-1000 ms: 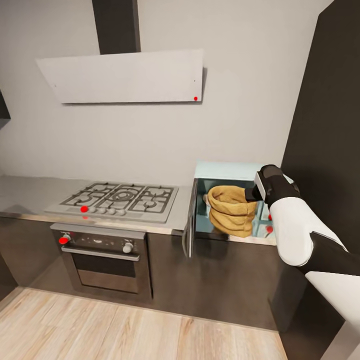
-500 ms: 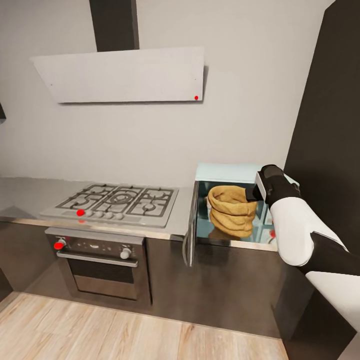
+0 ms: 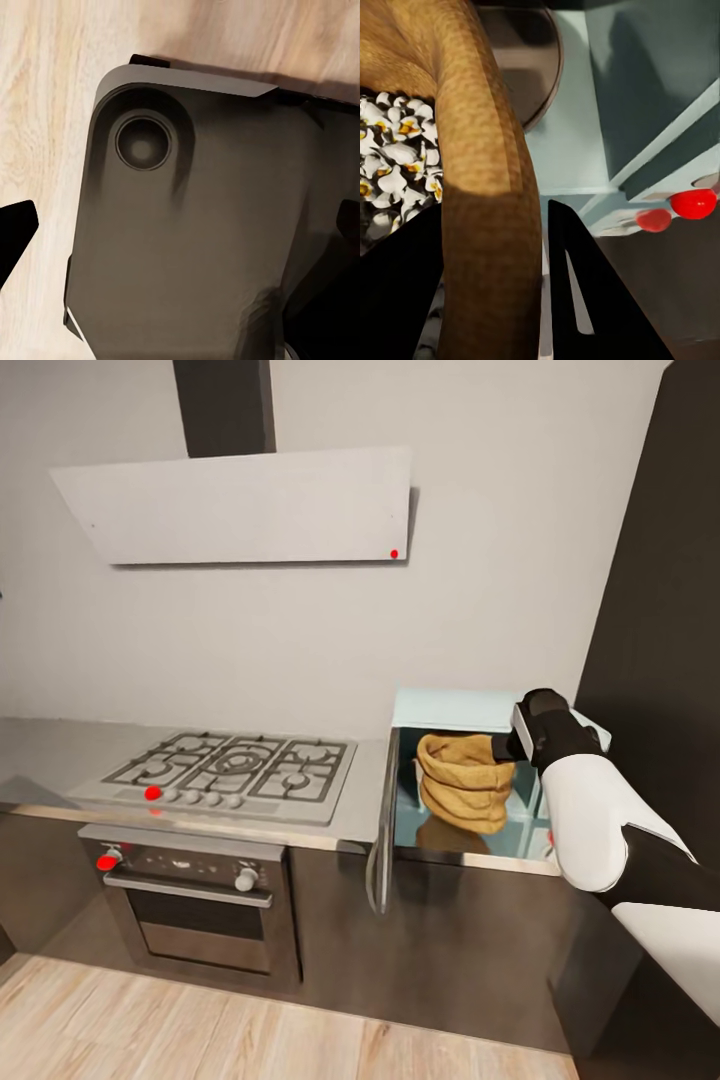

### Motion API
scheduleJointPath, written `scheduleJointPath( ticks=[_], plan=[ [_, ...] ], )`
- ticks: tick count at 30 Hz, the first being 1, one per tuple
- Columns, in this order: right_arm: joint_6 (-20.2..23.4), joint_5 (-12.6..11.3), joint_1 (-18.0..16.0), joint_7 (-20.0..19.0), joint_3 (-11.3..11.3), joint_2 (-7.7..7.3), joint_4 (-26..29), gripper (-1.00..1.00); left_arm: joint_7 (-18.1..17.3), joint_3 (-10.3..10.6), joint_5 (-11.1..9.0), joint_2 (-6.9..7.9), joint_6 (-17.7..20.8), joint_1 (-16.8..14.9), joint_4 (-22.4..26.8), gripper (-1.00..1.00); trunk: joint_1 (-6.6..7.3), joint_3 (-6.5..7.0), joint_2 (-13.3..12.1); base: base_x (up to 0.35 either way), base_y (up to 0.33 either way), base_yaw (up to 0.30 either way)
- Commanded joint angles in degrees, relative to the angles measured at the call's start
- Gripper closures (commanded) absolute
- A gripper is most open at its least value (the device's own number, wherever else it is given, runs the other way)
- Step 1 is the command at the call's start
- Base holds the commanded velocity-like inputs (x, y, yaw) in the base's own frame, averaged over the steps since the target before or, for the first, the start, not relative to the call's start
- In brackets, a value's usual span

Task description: In the kitchen, take the popcorn bag from the countertop, put it into the microwave, and heat it until the popcorn is cooked so the cooked popcorn ends up inside the bag.

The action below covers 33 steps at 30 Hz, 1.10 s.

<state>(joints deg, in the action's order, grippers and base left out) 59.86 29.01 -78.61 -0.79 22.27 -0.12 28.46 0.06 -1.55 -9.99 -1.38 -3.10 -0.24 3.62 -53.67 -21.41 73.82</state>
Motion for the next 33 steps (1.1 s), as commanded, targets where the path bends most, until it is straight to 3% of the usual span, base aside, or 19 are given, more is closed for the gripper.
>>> scheduleJointPath(
  ticks=[1,22,33],
  plan=[
    [0.1,0.2,-0.1,-0.1,0.2,0.03,0.0,1.0,0.0,-0.1,-0.3,-0.02,-0.2,0.0,0.0,-1.0,-0.01,-0.06,0.0,0.106,0.0,0.0],
    [0.1,0.1,-0.1,1.0,0.1,-0.06,-0.2,1.0,-0.1,-0.1,-0.3,-0.02,-0.2,0.0,0.0,-1.0,-0.01,-0.06,0.0,0.154,0.0,0.0],
    [0.1,0.0,-0.1,1.3,0.2,-0.07,-0.2,1.0,-0.1,-0.1,-0.3,-0.02,-0.2,0.0,0.0,-1.0,-0.01,-0.06,0.0,0.02,0.0,0.0]
  ],
)
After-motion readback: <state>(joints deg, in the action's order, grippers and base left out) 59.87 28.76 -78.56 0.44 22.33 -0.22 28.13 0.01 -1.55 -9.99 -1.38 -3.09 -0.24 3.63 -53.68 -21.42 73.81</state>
